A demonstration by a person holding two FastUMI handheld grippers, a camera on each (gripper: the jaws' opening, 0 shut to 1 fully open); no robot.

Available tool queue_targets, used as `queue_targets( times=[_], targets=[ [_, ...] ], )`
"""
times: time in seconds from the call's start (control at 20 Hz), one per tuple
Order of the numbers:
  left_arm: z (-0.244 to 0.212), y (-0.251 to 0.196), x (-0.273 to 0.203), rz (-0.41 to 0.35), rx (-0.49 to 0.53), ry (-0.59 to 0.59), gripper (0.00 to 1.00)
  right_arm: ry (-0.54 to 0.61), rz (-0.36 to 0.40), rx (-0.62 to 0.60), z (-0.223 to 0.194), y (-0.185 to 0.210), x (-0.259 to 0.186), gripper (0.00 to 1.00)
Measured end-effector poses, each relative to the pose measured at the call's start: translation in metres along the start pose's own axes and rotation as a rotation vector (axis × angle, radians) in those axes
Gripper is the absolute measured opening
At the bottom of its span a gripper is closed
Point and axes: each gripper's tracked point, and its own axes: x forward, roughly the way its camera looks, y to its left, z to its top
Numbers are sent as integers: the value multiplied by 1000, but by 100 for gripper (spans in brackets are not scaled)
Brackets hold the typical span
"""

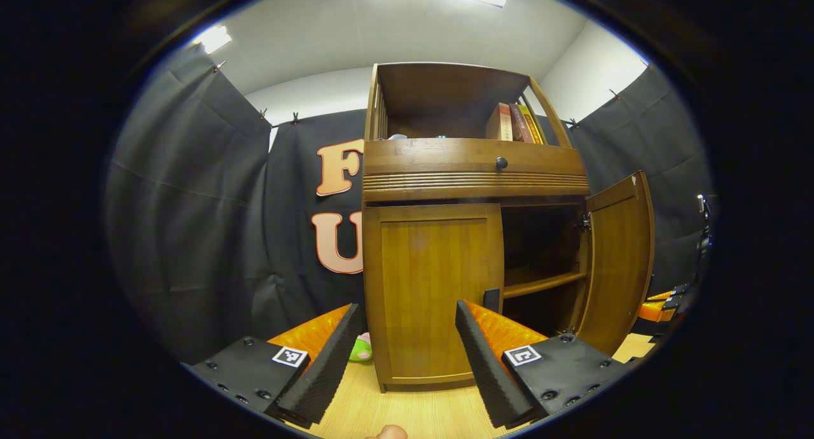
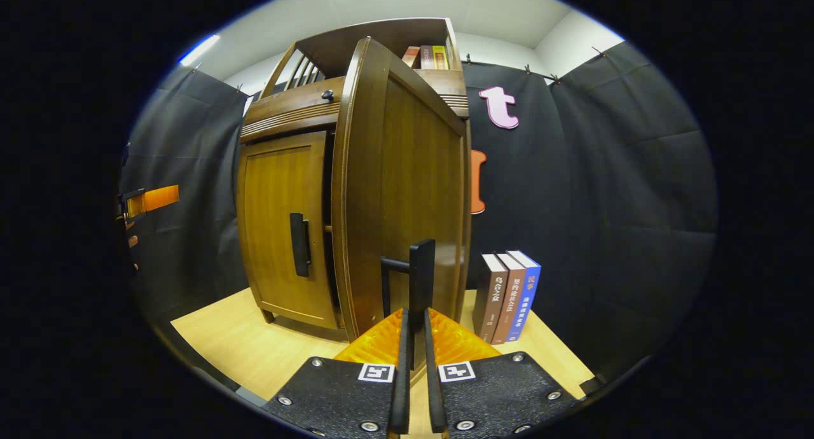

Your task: Open the right door of the double-door shoe cabinet with the right hand, and open the left door with the left hand.

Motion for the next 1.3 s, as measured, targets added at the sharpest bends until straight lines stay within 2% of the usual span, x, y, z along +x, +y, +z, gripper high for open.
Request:
queue_targets(
  times=[0.25,0.3,0.35,0.4,0.45,0.8,1.05,1.1,1.15,1.3],
  targets=[
    [-5,-15,4,-22,-2,9,95,1,-54,-11,-1,-35,-6,8],
    [-6,-18,5,-23,-2,11,95,-1,-58,-16,0,-40,-8,18],
    [-6,-20,7,-25,-2,14,95,-2,-61,-24,-1,-46,-9,7],
    [-6,-22,8,-26,-3,16,95,-6,-65,-30,-2,-52,-9,17],
    [-6,-24,9,-27,-3,16,95,-11,-70,-30,-2,-58,-8,7],
    [-16,-39,17,-25,6,33,98,-14,-87,20,-5,-96,-5,5],
    [-26,-49,29,-28,4,45,95,-11,-86,105,-10,-123,-6,5],
    [-28,-51,32,-32,3,50,95,-7,-99,111,-12,-130,-8,0],
    [-31,-53,35,-35,0,55,95,0,-111,111,-16,-137,-10,4],
    [-39,-63,46,-45,-7,67,95,23,-113,122,-25,-142,-18,4]
  ],
)
